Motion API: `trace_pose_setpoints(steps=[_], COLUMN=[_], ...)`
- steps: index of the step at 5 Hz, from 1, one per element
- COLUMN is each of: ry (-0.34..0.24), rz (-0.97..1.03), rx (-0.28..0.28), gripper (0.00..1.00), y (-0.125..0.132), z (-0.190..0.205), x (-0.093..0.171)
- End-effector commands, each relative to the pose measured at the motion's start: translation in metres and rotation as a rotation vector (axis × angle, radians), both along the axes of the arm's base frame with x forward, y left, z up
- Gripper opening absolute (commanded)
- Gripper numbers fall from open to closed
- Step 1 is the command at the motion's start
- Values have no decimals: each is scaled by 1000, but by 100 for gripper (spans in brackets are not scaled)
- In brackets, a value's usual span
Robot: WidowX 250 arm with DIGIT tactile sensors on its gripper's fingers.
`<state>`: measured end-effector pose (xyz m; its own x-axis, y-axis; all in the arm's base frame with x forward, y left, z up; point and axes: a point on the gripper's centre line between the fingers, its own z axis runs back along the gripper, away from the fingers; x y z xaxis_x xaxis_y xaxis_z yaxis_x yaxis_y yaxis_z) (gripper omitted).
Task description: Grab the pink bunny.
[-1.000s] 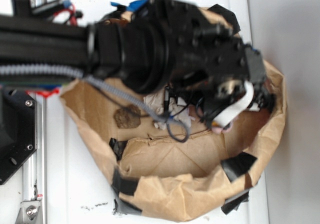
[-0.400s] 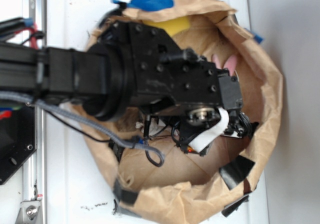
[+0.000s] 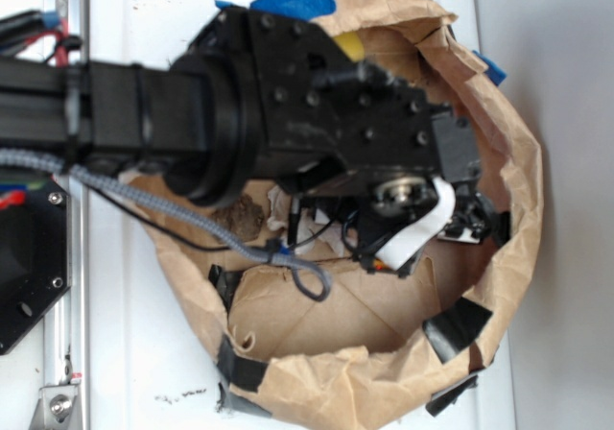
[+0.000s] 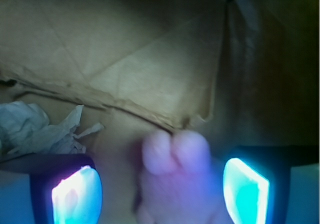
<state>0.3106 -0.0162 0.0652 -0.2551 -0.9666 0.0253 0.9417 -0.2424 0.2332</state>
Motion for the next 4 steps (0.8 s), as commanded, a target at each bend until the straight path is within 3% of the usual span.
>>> trace_pose_setpoints(steps=[1, 4], ry=[-80, -74], rz=[-65, -130], rx=[62, 69], gripper=[100, 100], y=[16, 14], z=[12, 4], x=[12, 25])
